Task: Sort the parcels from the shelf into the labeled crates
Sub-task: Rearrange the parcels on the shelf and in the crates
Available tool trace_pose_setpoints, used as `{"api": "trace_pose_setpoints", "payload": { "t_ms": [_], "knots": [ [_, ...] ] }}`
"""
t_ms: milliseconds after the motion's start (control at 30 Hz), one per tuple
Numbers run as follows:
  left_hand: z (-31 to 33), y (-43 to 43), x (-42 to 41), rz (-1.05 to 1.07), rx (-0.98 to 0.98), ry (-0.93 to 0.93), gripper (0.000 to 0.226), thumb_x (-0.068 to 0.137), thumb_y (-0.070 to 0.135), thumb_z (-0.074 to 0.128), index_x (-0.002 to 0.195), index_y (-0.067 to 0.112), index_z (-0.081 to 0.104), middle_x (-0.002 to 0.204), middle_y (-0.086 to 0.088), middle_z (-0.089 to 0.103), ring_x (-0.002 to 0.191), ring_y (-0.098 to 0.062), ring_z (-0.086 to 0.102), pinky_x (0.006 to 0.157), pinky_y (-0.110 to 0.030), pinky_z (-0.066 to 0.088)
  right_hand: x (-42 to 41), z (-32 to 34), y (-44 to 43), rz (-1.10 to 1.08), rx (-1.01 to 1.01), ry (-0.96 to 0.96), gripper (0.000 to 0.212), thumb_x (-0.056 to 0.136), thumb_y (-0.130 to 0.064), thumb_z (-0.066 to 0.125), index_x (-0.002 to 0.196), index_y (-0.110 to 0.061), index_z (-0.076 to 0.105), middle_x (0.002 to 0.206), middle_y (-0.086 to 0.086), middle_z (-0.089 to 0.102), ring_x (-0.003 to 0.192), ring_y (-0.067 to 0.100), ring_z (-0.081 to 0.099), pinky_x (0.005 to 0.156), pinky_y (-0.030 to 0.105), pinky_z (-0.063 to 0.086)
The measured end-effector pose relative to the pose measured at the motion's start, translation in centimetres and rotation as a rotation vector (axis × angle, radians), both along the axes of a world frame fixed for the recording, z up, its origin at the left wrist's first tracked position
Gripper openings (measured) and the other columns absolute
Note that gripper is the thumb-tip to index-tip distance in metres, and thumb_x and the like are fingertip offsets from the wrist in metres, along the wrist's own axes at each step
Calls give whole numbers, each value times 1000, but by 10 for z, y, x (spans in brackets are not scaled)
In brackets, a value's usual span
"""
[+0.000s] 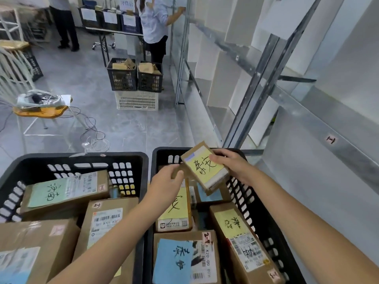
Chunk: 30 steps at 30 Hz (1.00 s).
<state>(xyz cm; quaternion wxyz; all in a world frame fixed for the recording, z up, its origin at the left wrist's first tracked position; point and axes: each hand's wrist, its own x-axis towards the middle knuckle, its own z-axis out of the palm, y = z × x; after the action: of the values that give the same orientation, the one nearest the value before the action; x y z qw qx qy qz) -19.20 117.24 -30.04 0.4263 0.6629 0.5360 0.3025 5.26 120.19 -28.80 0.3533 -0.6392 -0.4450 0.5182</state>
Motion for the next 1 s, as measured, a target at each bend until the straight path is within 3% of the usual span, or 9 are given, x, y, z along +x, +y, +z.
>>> {"api": "trace_pose_setpoints", "payload": {
  "t_ms": [67,167,333,467,667,867,933,1000],
  "knots": [
    [-1,-1,0,-40,19,40,34,102,27,46,135,25,54,133,6,57,115,-15,57,92,-30,50,-7,-3,16,81,-43,-44,32,88,-31,73,119,-27,67,107,5,76,98,22,72,85,34,56],
    [-3,1,0,-103,51,85,29,101,21,45,125,29,58,121,7,56,89,-9,61,65,-19,51,-12,-7,36,184,-68,-112,25,90,-28,71,116,-29,69,105,6,77,100,23,72,91,36,56],
    [-9,16,-11,-101,82,177,30,99,24,48,127,25,59,121,9,57,99,-9,59,87,-38,54,-26,-4,58,281,-98,-177,26,92,-29,68,117,-33,70,96,1,78,87,16,75,72,26,58],
    [-21,22,-19,-176,90,238,31,98,24,52,128,24,61,118,10,56,106,-8,56,89,-38,54,-29,-4,66,296,-132,-166,34,89,-31,71,123,-31,69,96,5,77,85,19,74,68,26,58],
    [-32,23,-14,-151,182,245,27,97,25,56,123,22,64,112,13,46,106,-4,47,87,-34,53,-39,-11,69,341,-74,-228,26,91,-34,69,117,-35,73,90,-1,78,84,13,74,71,23,57],
    [-36,25,-15,-146,233,270,27,99,28,56,125,26,61,114,11,44,112,-6,39,90,-32,50,-62,-21,72,26,213,-322,12,85,-29,78,93,-20,78,84,-5,75,78,10,71,63,18,51],
    [-38,25,-16,-142,238,264,27,100,28,54,126,27,60,114,10,45,112,-6,39,89,-32,50,-55,-22,64,-146,241,-299,16,87,-29,75,99,-18,76,94,-6,73,89,10,67,68,18,48],
    [-39,26,-16,-141,237,261,27,100,27,53,126,26,60,115,10,45,113,-6,39,89,-30,50,-41,-29,53,-244,135,-262,31,88,-39,72,111,-17,68,108,-4,67,102,14,61,76,24,46]
  ]
}}
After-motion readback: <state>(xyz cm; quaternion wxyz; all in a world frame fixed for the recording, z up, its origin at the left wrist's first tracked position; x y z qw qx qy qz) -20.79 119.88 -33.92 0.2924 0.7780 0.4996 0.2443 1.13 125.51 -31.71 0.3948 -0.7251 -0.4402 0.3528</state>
